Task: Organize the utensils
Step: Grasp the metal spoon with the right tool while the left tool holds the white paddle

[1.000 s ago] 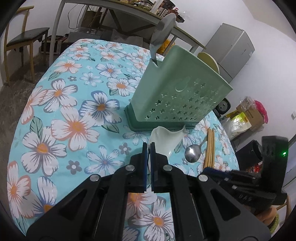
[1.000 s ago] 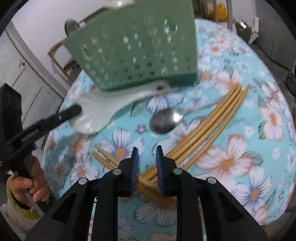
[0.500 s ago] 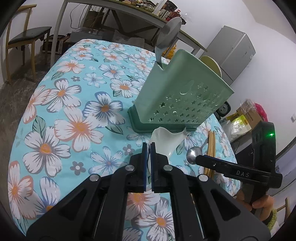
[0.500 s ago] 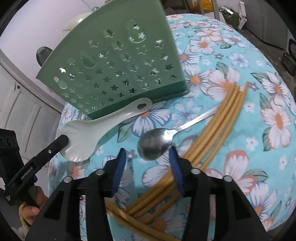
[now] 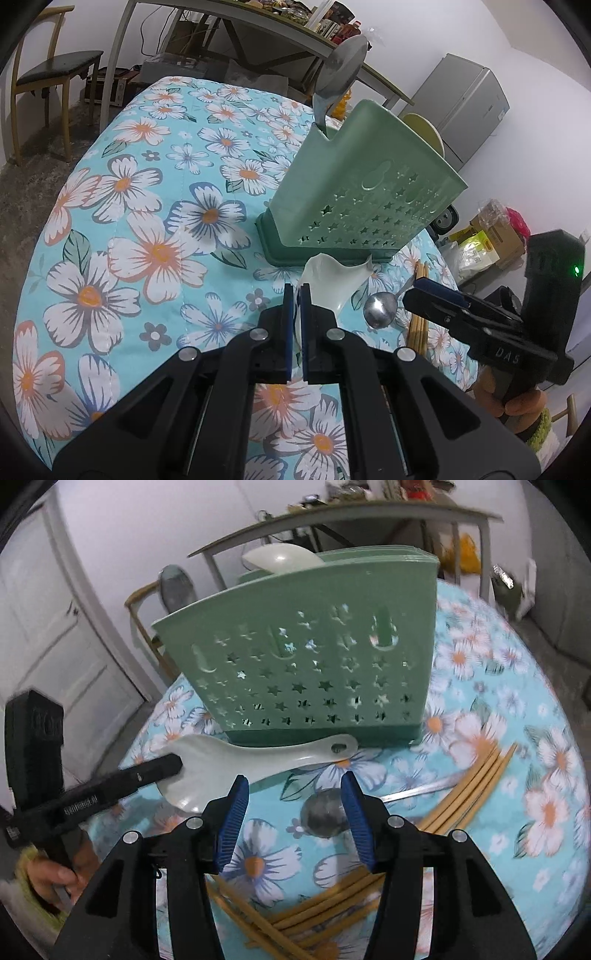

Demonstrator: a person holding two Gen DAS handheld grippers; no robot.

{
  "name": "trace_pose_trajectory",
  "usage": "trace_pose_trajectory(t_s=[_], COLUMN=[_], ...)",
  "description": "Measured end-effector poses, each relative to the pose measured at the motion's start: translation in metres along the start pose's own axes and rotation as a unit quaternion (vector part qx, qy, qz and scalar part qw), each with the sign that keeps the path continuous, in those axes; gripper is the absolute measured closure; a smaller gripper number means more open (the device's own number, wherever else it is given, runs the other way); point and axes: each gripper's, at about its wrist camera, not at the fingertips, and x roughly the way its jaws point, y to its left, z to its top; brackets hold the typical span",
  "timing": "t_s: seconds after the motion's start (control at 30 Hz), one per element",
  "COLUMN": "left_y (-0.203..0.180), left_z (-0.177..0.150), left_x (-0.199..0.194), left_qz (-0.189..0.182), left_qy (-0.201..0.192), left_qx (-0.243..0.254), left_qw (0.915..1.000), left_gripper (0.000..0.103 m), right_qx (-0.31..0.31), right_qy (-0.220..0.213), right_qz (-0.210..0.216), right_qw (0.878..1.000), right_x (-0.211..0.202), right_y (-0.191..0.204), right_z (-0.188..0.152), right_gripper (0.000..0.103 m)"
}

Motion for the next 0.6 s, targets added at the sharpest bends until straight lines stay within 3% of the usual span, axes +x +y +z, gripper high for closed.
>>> trace_pose_trajectory(t_s=[0.13,0.3,0.4,0.47,0.6], left_y=[0.000,0.000,0.000,0.000,0.000], left_z=[0.000,0.001,0.002,0.002,0.002], left_x=[0.001,0.001,0.002,0.002,0.002], left_qz=[0.000,0.001,0.001,0.001,0.002], left_qy=[0.000,0.001,0.002,0.002,0.003], left_qx=[0.000,-0.001,-0.002,-0.002,-0.001], left_qw=[1.0000,1.0000,1.0000,1.0000,1.0000], left_gripper=[0.100,0.100,0.100,0.100,0.100], right_qx=[-0.085,-0.212,-0.256,-0.291,-0.371], right_qy=[-0.019,-0.009,0.003,0.007,0.017], right_qz=[-0.049,-0.114,-0.126,-0.130,-0.189], right_qw=[0.995,0.971,0.958,0.948,0.909], right_x=[-0.019,-0.019,-0.010,-0.004,0.020], right_y=[0.007,0.018,0.028,0.040,0.056], right_z=[-0.012,-0.025,-0.032,-0.041,-0.057], right_gripper=[0.052,0.052,0.052,0.053,0.063])
